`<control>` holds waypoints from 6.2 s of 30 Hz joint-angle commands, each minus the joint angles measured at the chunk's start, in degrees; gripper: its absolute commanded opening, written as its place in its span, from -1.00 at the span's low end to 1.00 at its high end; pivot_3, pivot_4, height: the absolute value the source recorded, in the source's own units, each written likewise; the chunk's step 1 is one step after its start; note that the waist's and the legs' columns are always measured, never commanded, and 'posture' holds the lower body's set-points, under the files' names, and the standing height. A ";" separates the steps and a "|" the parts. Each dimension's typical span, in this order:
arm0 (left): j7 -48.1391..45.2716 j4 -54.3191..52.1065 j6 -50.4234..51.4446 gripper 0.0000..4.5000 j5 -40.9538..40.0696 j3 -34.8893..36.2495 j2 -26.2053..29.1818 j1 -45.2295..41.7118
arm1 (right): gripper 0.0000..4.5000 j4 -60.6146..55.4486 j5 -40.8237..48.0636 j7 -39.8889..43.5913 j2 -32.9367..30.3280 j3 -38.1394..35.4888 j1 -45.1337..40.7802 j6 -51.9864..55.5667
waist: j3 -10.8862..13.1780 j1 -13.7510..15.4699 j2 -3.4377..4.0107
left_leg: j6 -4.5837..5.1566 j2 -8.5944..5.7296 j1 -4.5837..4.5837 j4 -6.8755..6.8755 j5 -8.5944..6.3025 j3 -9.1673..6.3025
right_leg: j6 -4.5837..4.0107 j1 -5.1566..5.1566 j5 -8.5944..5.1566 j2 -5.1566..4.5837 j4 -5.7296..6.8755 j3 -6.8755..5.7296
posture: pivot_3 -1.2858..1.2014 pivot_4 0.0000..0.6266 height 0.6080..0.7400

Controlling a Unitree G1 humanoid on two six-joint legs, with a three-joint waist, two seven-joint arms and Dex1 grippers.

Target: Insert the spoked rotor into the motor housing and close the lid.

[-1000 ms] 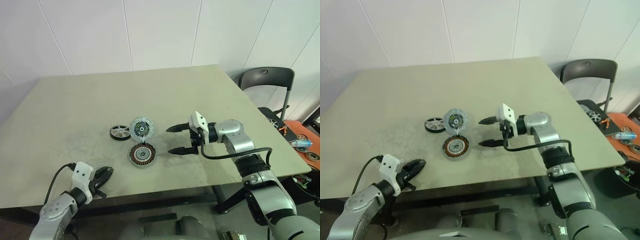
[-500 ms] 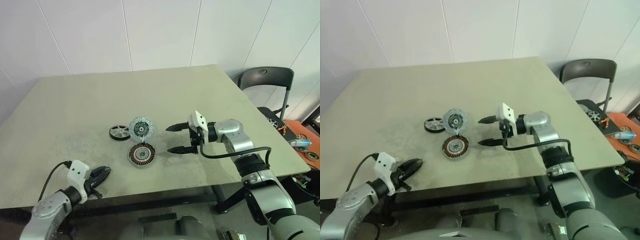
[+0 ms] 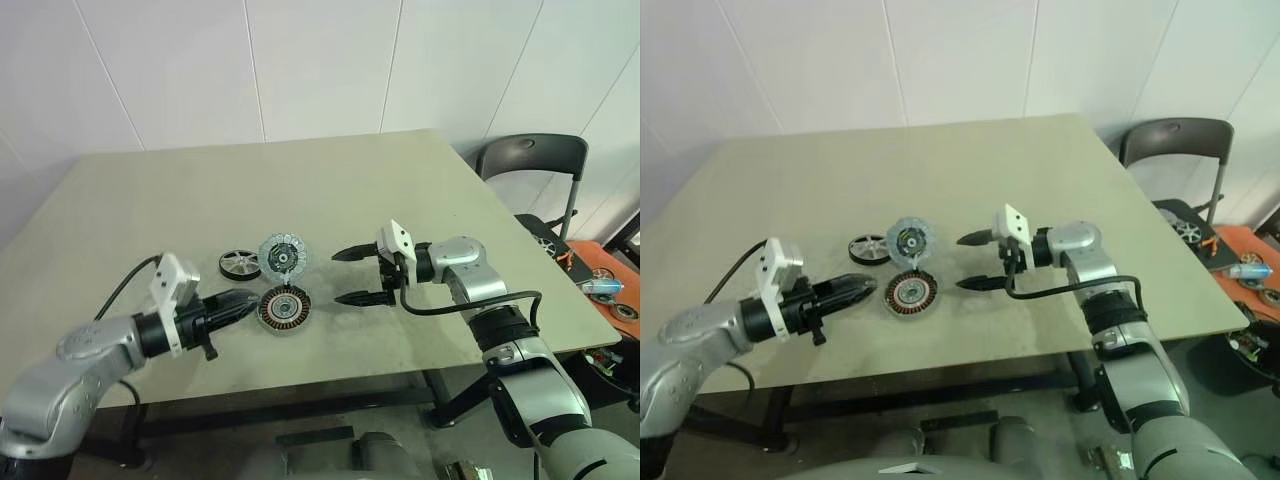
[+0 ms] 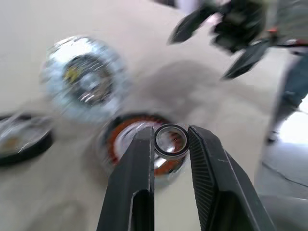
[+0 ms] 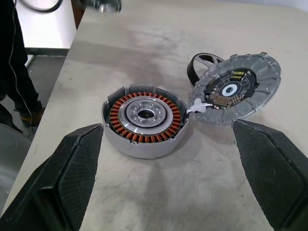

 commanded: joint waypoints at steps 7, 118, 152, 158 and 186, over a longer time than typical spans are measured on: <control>-12.27 13.16 -6.40 -0.70 9.83 -11.25 3.73 -9.87 | 1.00 -2.53 0.73 -1.00 0.44 -0.97 -0.42 -0.47 | 0.00 -0.08 0.00 | 0.00 0.01 -0.02 -0.10 0.00 0.03 | 0.00 -0.06 0.03 0.04 -0.03 0.04 | 0.03 -1.00 1.00; -3.75 2.62 -12.76 1.00 9.31 18.95 -3.95 17.28 | -0.98 -7.17 -3.21 -10.78 11.52 10.48 -8.27 26.81 | -0.02 -0.21 -0.05 | -0.01 0.03 0.03 0.08 0.00 0.00 | 0.01 -0.22 0.01 -0.01 0.46 0.12 | 0.03 -1.00 1.00; -1.46 1.30 -14.34 1.00 8.48 19.62 -5.15 20.99 | -0.98 6.26 -5.23 -11.88 17.61 7.01 -10.56 22.14 | -0.02 -0.26 -0.03 | -0.02 0.04 0.03 0.03 0.00 0.02 | -0.02 -0.26 -0.01 0.04 0.45 0.13 | 0.03 -1.00 1.00; -1.36 1.67 -14.46 1.00 8.59 19.66 -5.30 20.86 | -0.98 4.81 -3.94 -11.44 18.14 5.98 -11.33 23.26 | -0.01 -0.25 -0.02 | -0.02 0.04 0.00 -0.02 0.00 0.01 | -0.01 -0.31 0.00 0.03 0.43 0.13 | 0.03 -1.00 1.00; 1.48 1.48 -16.01 1.00 9.21 19.33 -6.87 20.90 | -0.98 10.51 -4.31 -10.73 16.97 3.07 -12.92 21.99 | 0.00 -0.26 0.02 | -0.02 0.04 -0.01 -0.11 -0.01 0.01 | -0.05 -0.35 -0.03 0.02 0.41 0.12 | 0.03 -1.00 1.00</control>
